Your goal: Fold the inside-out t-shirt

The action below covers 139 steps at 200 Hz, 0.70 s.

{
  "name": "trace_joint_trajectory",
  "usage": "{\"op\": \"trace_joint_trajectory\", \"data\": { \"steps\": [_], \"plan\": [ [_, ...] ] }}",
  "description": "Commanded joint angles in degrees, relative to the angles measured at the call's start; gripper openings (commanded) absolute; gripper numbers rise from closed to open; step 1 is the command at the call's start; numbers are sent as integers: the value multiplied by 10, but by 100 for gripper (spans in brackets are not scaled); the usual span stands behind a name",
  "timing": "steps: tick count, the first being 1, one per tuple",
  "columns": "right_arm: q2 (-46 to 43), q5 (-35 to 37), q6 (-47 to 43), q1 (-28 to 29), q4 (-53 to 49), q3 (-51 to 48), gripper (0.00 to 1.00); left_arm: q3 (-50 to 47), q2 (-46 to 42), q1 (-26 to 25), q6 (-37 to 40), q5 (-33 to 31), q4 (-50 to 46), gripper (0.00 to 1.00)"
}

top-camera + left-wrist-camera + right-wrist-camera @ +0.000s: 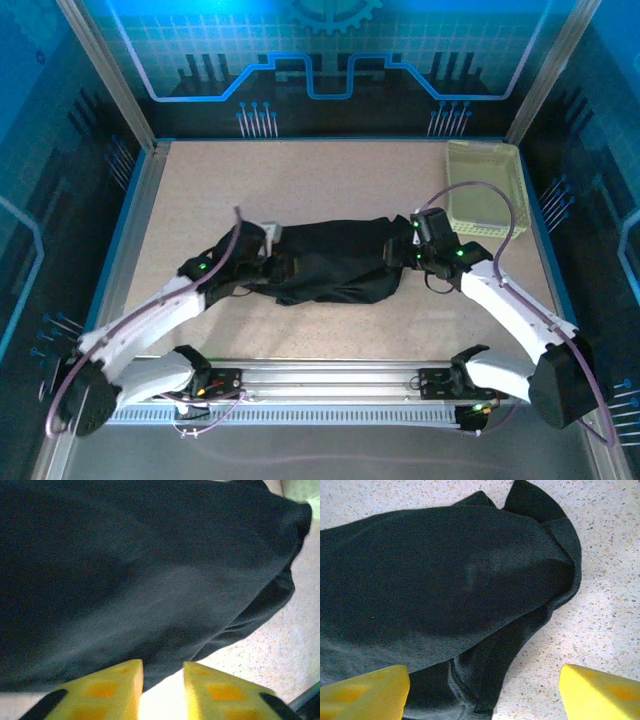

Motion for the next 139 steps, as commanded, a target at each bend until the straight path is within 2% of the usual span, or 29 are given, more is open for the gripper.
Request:
{"op": "trace_joint_trajectory", "data": {
  "steps": [1, 20, 37, 56, 93, 123, 139],
  "plan": [
    [-4, 22, 48, 7, -45, -6, 82, 55, 91, -80, 53, -42, -24, 47],
    [-5, 9, 82, 6, -37, -36, 82, 89, 162, -142, 70, -103, -36, 54],
    [-9, -40, 101, 5, 23, -77, 83, 112, 215, -180, 90, -157, -30, 60],
    [-3, -80, 116, 6, 76, -102, 83, 131, 258, -190, 105, -182, -18, 65],
    [24, -94, 131, 7, 110, -109, 81, 179, 344, -189, 117, -261, -22, 71],
    [49, -95, 132, 9, 116, -110, 78, 187, 377, -169, 122, -256, -5, 60],
    [61, -96, 128, 11, 119, -109, 75, 191, 383, -159, 121, -250, -6, 46]
  ]
}}
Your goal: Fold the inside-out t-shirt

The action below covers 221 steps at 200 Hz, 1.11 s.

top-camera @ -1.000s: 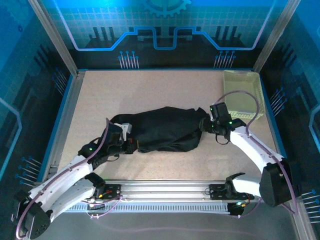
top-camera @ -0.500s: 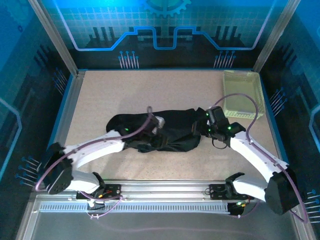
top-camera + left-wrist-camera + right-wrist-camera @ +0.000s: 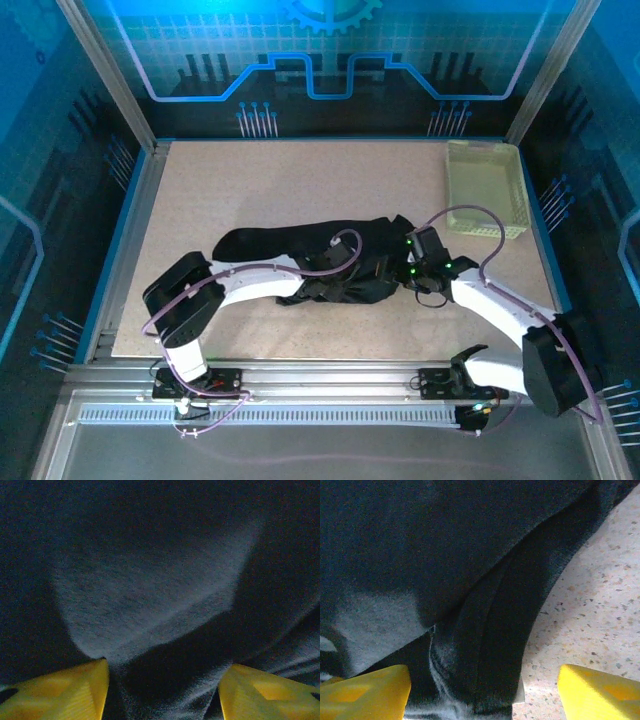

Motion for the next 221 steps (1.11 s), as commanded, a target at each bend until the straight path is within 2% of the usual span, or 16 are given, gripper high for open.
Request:
{"op": "trace_joint_trajectory", "data": {
  "steps": [1, 35, 64, 81, 101, 115, 128, 151, 177, 195, 221],
  "plan": [
    [16, -9, 8, 7, 18, -3, 75, 19, 11, 19, 10, -20, -2, 45],
    [39, 12, -3, 21, 6, 7, 57, 17, -8, 29, 9, -2, 6, 22],
    [58, 74, -27, 47, -11, 21, 32, 10, -21, 40, 3, 17, 20, 0],
    [53, 98, -33, 57, -32, 33, 15, 0, -46, 54, -9, 34, 29, 0],
    [20, 161, -51, 71, -83, 53, 7, -37, -127, 63, -25, 51, 60, 0],
    [-16, 218, -75, 82, -132, 76, 4, -53, -195, 66, -35, 57, 65, 0],
    [-59, 237, -103, 85, -164, 94, 2, -60, -262, 66, -41, 58, 58, 0],
    [-151, 224, -144, 88, -211, 134, 2, -80, -375, 65, -41, 55, 56, 0],
    [-219, 189, -186, 90, -255, 192, 4, -123, -488, 66, -31, 48, 97, 0],
    [-222, 181, -200, 86, -265, 212, 6, -122, -491, 81, -23, 22, 82, 0],
    [-168, 180, -180, 73, -244, 183, 7, -107, -416, 133, -45, 56, 49, 0]
  ]
}}
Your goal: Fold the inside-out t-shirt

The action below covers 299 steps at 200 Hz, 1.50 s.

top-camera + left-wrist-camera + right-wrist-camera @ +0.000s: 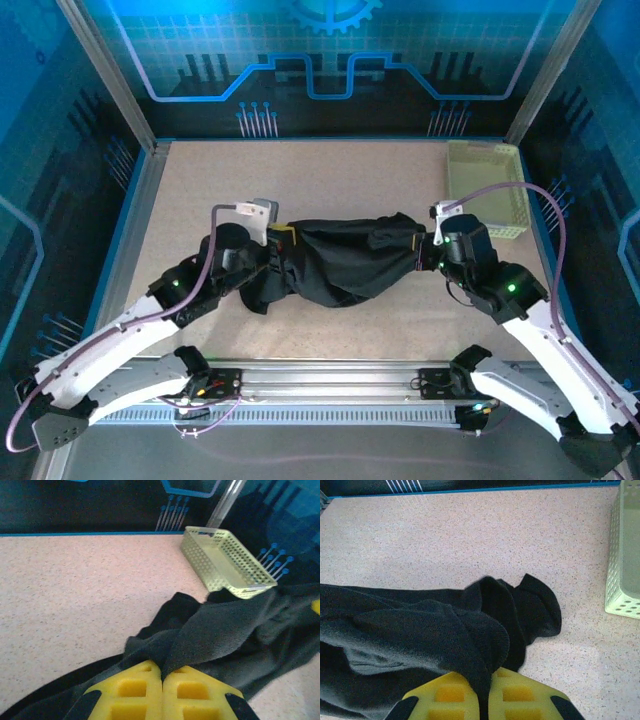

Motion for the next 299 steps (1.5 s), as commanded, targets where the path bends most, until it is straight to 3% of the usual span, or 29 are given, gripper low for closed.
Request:
{"op": "trace_joint_trajectory", "data": {
  "steps": [1, 26, 35, 46, 64, 84, 112, 160, 184, 253, 279, 299],
  "plan": [
    [58, -8, -6, -10, -26, -30, 7, 3, 73, 41, -17, 10, -30, 0],
    [145, -20, 31, -25, 27, -85, 12, 20, 193, 78, -43, 41, -67, 0],
    [175, -20, 42, -31, 42, -95, 23, 30, 242, 84, -45, 55, -81, 0],
    [205, -16, 48, -36, 51, -96, 45, 49, 298, 86, -44, 68, -101, 5],
    [201, 50, 38, 1, 41, -83, 59, 90, 363, 79, -27, 99, -145, 11],
    [185, 158, 24, 77, -7, -33, 73, 98, 368, 53, -17, 79, -151, 13],
    [187, 160, 17, 126, -27, 6, 74, 83, 351, 53, -24, 82, -129, 14],
    [238, -54, 74, 141, 113, -30, 70, 70, 341, 53, -37, 84, -109, 14],
    [284, -27, 138, 136, 111, -31, 71, 57, 334, 53, -42, 94, -100, 15],
    [429, 87, 178, 115, 103, 12, 69, 40, 328, 53, -55, 118, -76, 15],
    [452, 116, 173, 100, 108, 27, 61, 42, 333, 53, -52, 116, -82, 15],
    [447, 116, 159, 89, 114, 27, 42, 43, 334, 54, -50, 108, -88, 15]
  ]
}}
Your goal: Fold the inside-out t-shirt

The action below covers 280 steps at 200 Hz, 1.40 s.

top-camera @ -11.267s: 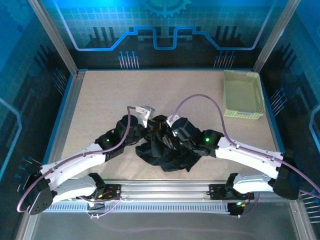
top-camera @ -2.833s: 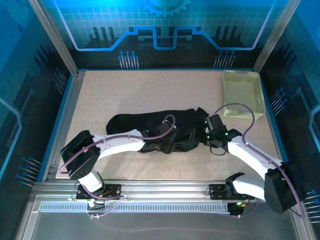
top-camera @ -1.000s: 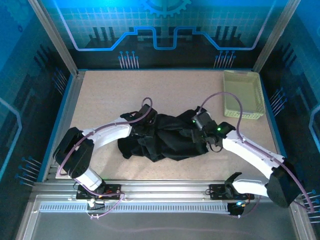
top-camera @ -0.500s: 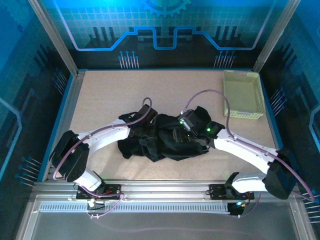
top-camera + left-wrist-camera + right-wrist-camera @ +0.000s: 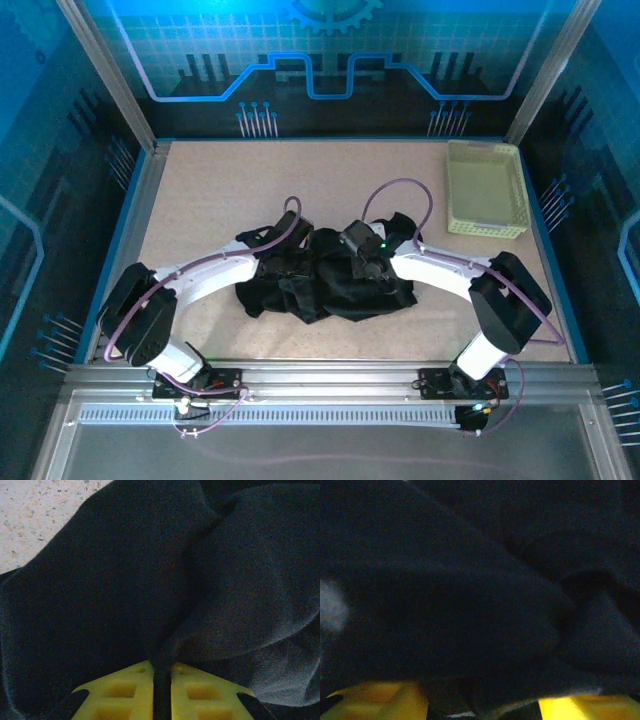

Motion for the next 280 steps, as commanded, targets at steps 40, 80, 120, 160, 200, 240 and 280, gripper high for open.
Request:
{"op": "trace_joint_trajectory", "data": {
  "steps": [40, 80, 120, 160, 200, 240, 280],
  "plan": [
    [-82, -20, -75, -19, 13, 5, 1, 2, -15, 22, -4, -3, -14, 18],
    [-220, -202, -118, -29, 48, -35, 0, 40, -3, 65, 8, -12, -52, 19],
    [-275, -231, -57, -37, 63, -120, 0, 76, 23, 86, 13, -40, -95, 30],
    [-258, -226, 9, -66, 97, -196, 0, 120, 45, 17, 46, -141, -162, 48],
    [-250, -155, 4, -86, 49, -175, 28, 102, -34, -73, 55, -202, -129, 55],
    [-224, -6, -70, -45, -61, -79, 68, 92, -33, -114, 40, -191, -96, 63],
    [-185, -72, -159, -20, -30, -30, 85, -27, -58, -124, -47, -126, 58, 57]
  ]
}}
